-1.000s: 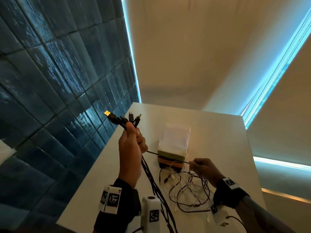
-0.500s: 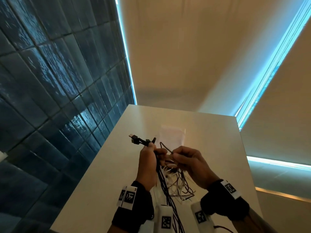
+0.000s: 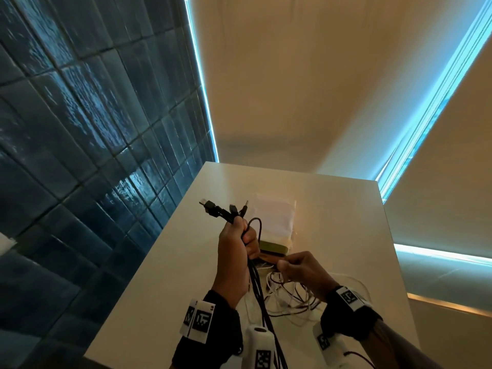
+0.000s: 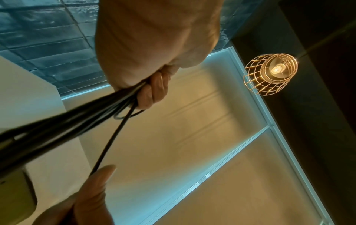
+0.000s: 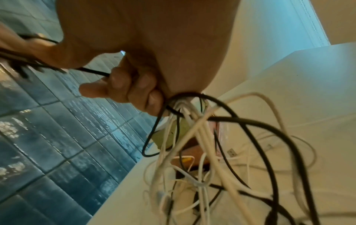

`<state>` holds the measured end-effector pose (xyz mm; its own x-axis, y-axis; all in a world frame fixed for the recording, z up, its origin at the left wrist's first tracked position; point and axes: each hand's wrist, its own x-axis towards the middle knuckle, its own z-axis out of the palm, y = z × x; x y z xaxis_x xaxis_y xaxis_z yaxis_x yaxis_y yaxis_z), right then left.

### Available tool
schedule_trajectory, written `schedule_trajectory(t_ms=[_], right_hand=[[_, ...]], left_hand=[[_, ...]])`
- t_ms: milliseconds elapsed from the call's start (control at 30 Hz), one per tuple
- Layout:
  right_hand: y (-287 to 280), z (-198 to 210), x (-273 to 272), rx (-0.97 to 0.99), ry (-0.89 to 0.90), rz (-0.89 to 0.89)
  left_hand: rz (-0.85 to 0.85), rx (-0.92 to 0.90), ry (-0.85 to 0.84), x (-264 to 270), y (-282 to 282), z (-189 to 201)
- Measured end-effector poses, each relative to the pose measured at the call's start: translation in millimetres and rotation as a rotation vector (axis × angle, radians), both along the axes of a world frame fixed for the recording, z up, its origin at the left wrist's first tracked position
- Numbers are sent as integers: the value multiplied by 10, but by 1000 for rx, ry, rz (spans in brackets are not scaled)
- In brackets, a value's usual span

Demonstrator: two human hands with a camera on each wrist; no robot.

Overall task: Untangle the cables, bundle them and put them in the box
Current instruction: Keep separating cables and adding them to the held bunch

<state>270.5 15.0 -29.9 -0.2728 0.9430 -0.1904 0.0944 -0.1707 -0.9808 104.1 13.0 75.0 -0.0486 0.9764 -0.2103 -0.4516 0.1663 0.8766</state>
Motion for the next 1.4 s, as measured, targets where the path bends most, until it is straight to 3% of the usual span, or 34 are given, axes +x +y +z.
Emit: schedule_trajectory(t_ms=[300,400,533,700,800,967,1233,1400], right_hand=[[105,-308,265,-96,-171,-73],[92,-359,336,-126,-144,-118],[141,-342,387,-173,38,-120],[258,-208,352,-130,-90,-278],[314,-9,187,-111,-24,-366],[129,405,-55,-4,206,-213],[-109,376,-136,100,160,52],[-113,269,-137,161,55,190]], left_hand=[[113,101,30,-330,26,262],[119,111,45,-434,74,324],[115,83,73,-481,100,298],[-15,-23,204,-337,95,180],[-43,-133,270,-157,103,-15],[17,-250,241,19,126,-268],[123,-245,60,132,93,-257],[67,-215,-93,168,62,-194]])
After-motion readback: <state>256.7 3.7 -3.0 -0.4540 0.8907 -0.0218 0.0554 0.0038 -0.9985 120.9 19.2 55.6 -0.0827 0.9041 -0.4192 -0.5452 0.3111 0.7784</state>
